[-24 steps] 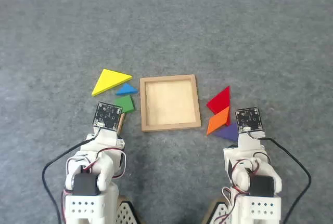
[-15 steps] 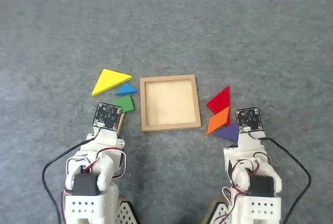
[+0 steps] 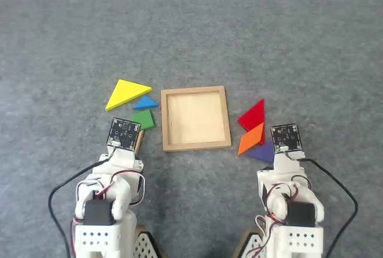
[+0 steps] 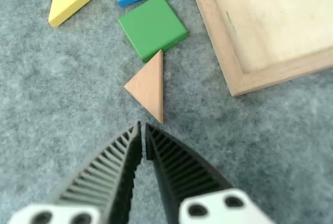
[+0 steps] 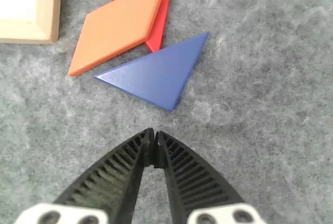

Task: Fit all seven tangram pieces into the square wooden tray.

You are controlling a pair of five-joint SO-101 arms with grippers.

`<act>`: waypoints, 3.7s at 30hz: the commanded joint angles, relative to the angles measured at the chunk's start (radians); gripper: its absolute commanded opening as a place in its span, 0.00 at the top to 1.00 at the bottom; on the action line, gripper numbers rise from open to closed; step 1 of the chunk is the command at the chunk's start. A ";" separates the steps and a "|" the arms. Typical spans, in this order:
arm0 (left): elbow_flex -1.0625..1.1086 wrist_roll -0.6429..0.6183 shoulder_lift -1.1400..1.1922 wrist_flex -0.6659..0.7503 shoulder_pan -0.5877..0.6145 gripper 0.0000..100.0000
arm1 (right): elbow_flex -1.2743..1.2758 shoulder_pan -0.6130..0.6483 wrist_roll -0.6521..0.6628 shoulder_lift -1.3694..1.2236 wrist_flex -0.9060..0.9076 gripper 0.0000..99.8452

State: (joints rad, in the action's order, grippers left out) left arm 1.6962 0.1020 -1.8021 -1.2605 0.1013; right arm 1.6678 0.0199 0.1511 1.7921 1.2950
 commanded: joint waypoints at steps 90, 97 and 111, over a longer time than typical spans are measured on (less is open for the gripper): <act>-0.015 0.000 -0.015 -0.002 -0.006 0.99 | -1.066 0.186 -0.101 -1.607 -0.358 0.66; -0.015 0.000 -0.015 -0.002 -0.006 0.99 | -1.066 0.151 -0.103 -1.616 -0.366 0.66; -0.015 0.000 -0.015 -0.002 -0.006 0.99 | -1.039 0.143 -0.101 -1.612 -0.366 0.66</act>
State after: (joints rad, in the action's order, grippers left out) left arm 1.6962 0.1020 -1.8021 -1.2605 0.1013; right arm 0.6582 0.1765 0.0591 0.1672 0.9436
